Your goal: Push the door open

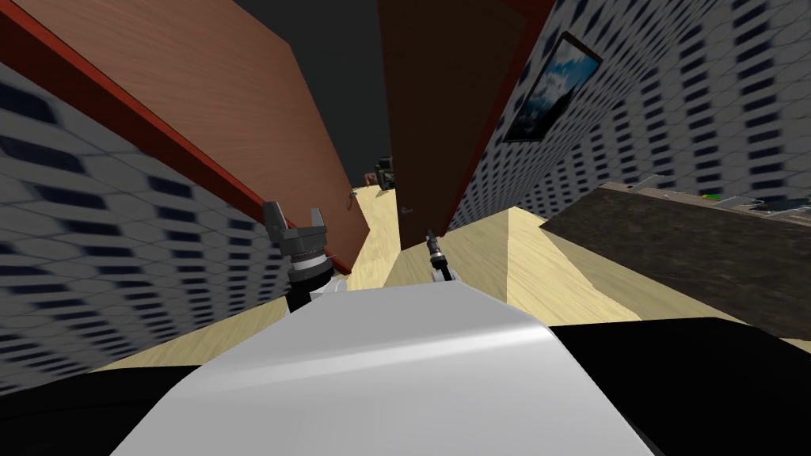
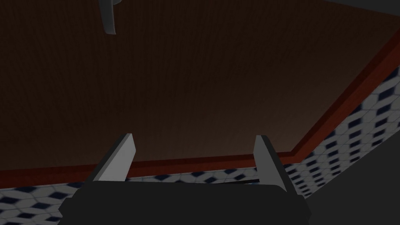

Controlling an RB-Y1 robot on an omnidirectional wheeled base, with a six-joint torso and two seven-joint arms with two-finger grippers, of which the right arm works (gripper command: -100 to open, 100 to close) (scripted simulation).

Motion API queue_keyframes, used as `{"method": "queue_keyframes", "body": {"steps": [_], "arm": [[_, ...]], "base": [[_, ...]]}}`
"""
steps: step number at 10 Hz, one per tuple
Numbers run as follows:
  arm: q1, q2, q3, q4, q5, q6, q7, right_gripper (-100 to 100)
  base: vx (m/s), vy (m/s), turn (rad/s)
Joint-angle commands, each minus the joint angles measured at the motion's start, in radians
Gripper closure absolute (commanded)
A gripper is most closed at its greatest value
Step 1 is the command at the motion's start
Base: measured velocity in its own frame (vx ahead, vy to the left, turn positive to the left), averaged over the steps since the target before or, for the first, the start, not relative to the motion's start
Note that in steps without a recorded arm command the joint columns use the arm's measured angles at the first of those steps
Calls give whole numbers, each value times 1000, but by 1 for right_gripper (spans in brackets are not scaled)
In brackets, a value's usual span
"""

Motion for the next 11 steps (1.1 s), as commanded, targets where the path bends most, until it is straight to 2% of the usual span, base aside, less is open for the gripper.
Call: {"method": "queue_keyframes", "body": {"steps": [1,10,11], "arm": [[-13,5,2,34,1,-3,-1,-100],[-96,30,6,226,1,-22,-14,-100],[-112,37,7,264,1,-26,-16,-100]], "base": [[96,-37,49],[95,-30,44],[140,-45,60]]}}
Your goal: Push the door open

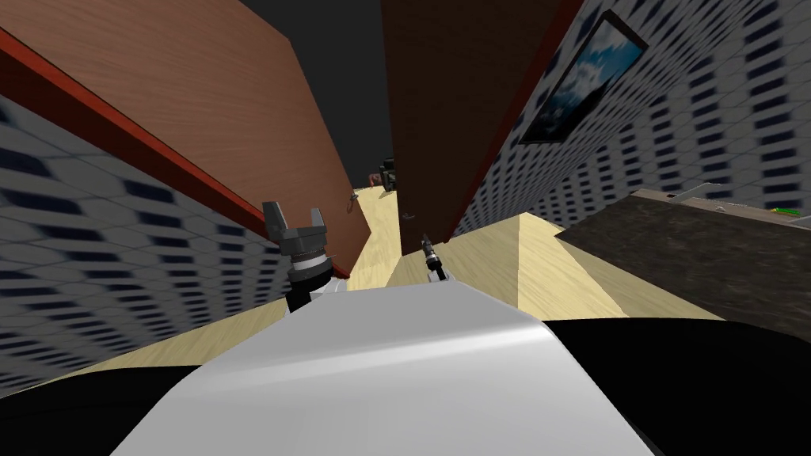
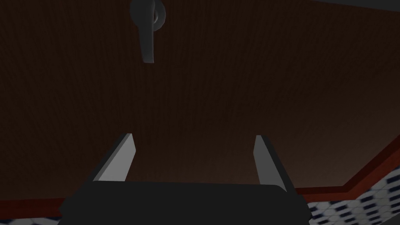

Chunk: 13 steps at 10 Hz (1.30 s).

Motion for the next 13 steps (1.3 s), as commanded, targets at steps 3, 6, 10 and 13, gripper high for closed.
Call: {"method": "queue_keyframes", "body": {"steps": [3,6,10,13], "arm": [[-30,13,3,71,0,-5,-6,-100],[-59,30,4,138,0,-12,-10,-100],[-107,63,7,248,0,-23,-17,-100],[-136,92,8,317,0,-30,-22,-100]], "base": [[110,-48,42],[91,-31,39],[160,-71,60],[175,-57,49]]}}
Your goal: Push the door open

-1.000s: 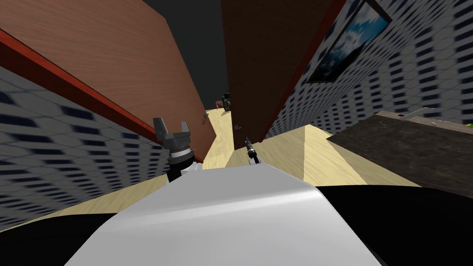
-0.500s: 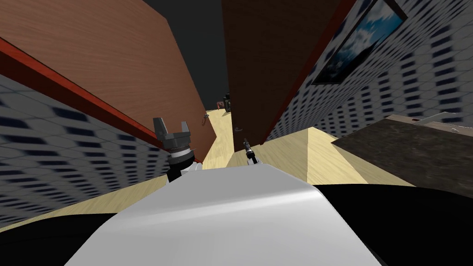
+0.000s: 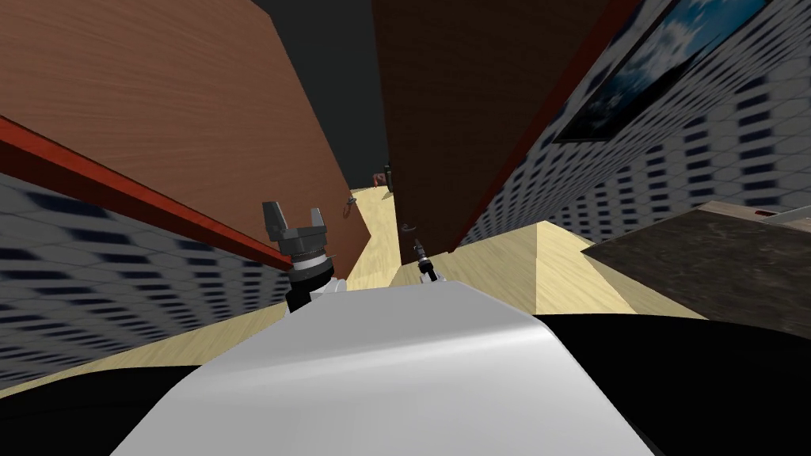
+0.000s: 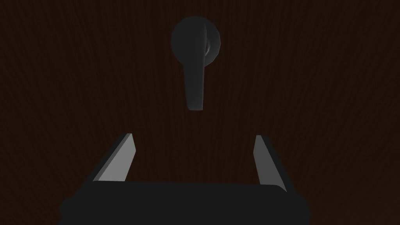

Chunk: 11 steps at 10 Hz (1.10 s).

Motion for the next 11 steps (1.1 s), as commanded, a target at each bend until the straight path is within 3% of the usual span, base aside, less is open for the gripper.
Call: {"method": "queue_keyframes", "body": {"steps": [1,2,3,4,6,8,10,11], "arm": [[-11,12,-1,28,0,-7,2,-100],[-5,6,0,14,0,-2,-1,-100],[-9,-25,-2,18,-2,-1,0,-100],[-10,-39,-4,19,-3,0,0,-100],[-14,-53,-8,22,-6,3,0,-100],[-18,-47,-12,26,-8,6,1,-100],[-22,-8,-16,29,-12,10,2,-100],[-17,-19,-14,24,-10,8,2,-100]], "base": [[79,-45,20],[32,-16,5],[102,-1,20],[153,45,31],[184,53,16],[229,40,26],[204,57,26],[90,16,6]]}}
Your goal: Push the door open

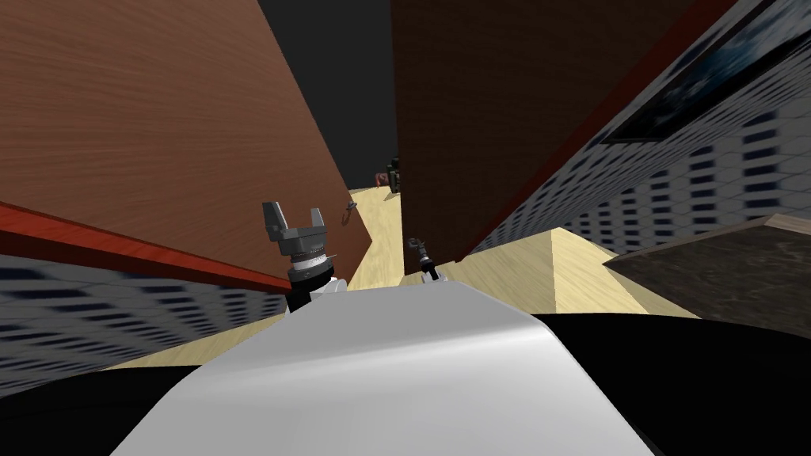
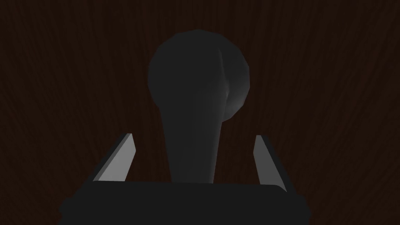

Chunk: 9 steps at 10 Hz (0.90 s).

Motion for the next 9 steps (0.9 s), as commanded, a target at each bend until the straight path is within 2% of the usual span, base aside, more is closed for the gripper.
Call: {"method": "queue_keyframes", "body": {"steps": [1,6,7,9], "arm": [[0,-2,0,3,0,-3,0,100],[0,-2,0,3,0,-3,0,100],[-7,-20,-14,1,-7,-3,4,100],[-7,-27,-20,1,-11,-3,6,100]], "base": [[-10,0,-5],[-8,-2,5],[118,50,-17],[131,80,-32]]}}
